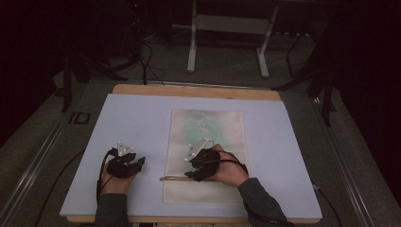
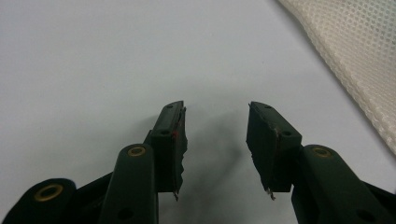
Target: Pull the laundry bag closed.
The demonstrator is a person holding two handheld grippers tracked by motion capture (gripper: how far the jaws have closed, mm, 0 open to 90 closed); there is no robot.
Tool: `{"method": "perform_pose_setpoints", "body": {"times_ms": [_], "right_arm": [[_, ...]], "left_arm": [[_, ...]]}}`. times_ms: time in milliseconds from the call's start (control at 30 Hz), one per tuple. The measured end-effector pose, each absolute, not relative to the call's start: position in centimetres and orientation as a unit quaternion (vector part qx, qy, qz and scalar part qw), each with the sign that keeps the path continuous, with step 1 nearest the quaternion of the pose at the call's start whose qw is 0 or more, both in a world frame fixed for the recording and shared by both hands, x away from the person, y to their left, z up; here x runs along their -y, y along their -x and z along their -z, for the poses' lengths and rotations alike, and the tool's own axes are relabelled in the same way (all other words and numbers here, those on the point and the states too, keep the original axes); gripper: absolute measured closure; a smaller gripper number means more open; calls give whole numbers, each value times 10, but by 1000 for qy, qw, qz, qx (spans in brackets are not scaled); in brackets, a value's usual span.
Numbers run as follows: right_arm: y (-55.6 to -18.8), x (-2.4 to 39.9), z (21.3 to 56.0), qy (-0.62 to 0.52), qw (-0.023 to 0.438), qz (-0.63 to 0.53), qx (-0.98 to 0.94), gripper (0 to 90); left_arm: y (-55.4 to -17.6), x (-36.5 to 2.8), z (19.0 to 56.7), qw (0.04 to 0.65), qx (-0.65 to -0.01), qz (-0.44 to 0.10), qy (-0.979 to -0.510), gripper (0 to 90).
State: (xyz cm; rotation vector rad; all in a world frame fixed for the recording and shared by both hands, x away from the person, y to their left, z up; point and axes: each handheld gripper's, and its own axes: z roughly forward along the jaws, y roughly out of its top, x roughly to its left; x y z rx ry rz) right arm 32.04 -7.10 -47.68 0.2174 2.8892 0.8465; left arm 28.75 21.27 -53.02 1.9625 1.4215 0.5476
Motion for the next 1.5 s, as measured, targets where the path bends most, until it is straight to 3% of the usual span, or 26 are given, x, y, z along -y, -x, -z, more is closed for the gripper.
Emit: {"method": "perform_pose_setpoints", "body": {"times_ms": [900, 1500], "right_arm": [[-313, 40, 486, -46, 41, -294, -954, 546], [-312, 19, 498, -35, 24, -296, -954, 736]], "left_arm": [[-287, -213, 530, 323, -542, -208, -748, 562], [-288, -213, 531, 323, -542, -205, -749, 562]]}}
